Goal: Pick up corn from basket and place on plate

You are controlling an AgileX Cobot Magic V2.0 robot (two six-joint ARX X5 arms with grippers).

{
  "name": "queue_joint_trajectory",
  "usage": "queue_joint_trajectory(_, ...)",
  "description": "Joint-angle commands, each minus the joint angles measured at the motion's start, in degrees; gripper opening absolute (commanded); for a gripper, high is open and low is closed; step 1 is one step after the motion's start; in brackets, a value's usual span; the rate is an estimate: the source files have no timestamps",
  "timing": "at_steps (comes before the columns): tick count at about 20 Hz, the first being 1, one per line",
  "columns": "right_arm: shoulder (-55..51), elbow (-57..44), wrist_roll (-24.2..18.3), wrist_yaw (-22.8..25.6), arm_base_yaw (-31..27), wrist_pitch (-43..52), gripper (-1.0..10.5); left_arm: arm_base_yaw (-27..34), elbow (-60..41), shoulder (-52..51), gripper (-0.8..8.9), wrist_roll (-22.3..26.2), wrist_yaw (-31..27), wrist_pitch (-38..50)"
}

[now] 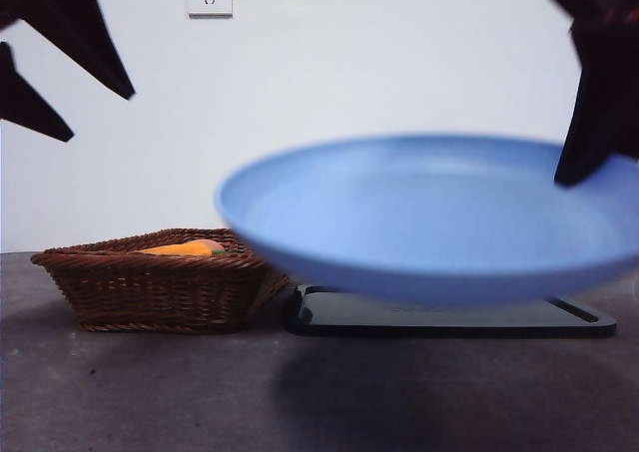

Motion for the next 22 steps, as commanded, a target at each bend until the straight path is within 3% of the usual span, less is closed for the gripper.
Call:
queue_joint_trajectory(1, -2.6, 0.6, 2.4, -0.3, 0.2, 0.3, 0.0, -1.8, 4.5, 5.5, 4.03, 3.3, -4.9, 0.5)
queue_joint_trajectory(8, -9.1, 0.6, 4.7, 1.0, 0.2, 0.1, 0.0, -5.8, 18.9, 26.8, 4.02, 10.4, -15.9, -0.2)
queue_joint_trajectory(13, -10.3, 0.6, 5.4, 1.0, 0.2, 0.1, 0.0, -6.7, 26.4, 39.1, 4.02, 13.5, -20.6, -1.6)
queue_joint_trajectory(22, -10.3, 0.6, 5.2, 1.0, 0.2, 0.2, 0.0, -6.9, 27.2, 46.0, 3.87, 14.8, -23.3, 0.4)
